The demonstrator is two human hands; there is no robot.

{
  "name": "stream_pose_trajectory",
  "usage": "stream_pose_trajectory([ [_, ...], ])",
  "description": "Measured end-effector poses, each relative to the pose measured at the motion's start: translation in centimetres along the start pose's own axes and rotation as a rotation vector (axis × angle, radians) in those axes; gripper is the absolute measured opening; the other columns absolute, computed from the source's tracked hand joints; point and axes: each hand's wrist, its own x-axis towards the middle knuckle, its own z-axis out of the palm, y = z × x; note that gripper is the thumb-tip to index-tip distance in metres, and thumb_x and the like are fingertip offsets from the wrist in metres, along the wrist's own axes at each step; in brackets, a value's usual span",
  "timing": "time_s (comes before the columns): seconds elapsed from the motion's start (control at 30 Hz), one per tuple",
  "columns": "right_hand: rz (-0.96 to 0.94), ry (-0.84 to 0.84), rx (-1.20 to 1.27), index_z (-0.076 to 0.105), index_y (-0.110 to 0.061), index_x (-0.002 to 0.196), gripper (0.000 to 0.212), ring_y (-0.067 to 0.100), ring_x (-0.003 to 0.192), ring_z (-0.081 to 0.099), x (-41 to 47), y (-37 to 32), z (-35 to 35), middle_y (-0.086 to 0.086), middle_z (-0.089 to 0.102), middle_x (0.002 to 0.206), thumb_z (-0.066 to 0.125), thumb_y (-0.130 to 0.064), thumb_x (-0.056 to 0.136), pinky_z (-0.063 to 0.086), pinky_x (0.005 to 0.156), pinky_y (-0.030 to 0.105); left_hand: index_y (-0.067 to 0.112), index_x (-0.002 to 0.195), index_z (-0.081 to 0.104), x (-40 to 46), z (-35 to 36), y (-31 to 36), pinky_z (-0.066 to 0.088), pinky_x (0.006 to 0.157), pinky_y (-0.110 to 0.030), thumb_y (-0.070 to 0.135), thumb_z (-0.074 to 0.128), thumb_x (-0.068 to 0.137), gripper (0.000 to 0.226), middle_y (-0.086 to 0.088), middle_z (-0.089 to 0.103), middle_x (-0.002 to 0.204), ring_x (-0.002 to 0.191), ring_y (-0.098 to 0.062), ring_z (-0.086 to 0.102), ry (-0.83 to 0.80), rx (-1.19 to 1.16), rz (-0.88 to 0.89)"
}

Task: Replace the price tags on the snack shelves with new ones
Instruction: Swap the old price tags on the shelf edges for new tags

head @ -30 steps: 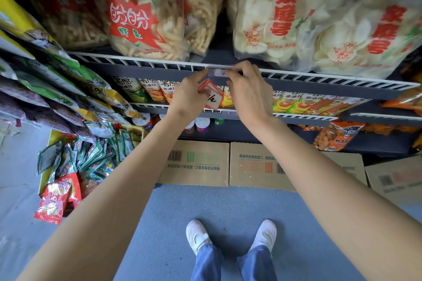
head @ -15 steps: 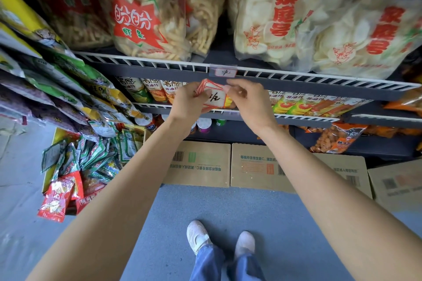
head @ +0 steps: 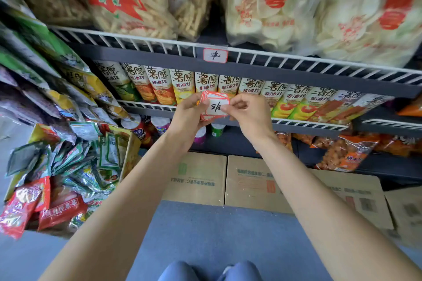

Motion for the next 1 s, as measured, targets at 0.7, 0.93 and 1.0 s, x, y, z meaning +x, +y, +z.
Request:
stream_pose_trajectory([
  [0.7, -0.317, 0.178, -0.12, 0.061, -0.013, 0.092, 0.012, 0.002, 0.062, 0.063, 5.2, 17.7, 4.1, 0.005, 0.065, 0.076, 0.051, -0.005, 0.092, 0.055, 0.057, 0.019, 0.005, 0.109, 0.056, 12.7, -2.4, -18.1, 0.059, 0.073, -0.037, 0.013, 0.045, 0.097, 0.018, -0.015, 0.066, 0.097, 0.09, -0.031, 0.065, 0.111, 0.383, 0.459],
  [0.93, -0.451, 0.285, -0.455, 0.059, -0.008, 0.093, 0.013, 0.022, 0.077, 0.064, 6.3, 18.6, 3.8, 0.008, 0.069, 0.087, 0.048, -0.015, 0.094, 0.051, 0.064, 0.038, 0.009, 0.12, 0.057, 13.1, -1.0, -18.6, 0.056, 0.084, -0.044, 0.009, 0.043, 0.097, 0.027, -0.009, 0.067, 0.104, 0.097, -0.025, 0.066, 0.08, 0.45, 0.461],
  [1.0, -0.482, 0.272, -0.502, 0.053, -0.009, 0.093, 0.012, 0.028, 0.077, 0.063, 6.3, 19.0, 3.9, 0.012, 0.069, 0.089, 0.045, -0.017, 0.096, 0.05, 0.059, 0.044, 0.012, 0.12, 0.058, 13.0, -0.8, -18.7, 0.056, 0.083, -0.043, 0.008, 0.043, 0.097, 0.028, -0.008, 0.068, 0.103, 0.096, -0.025, 0.066, 0.058, 0.445, 0.476],
])
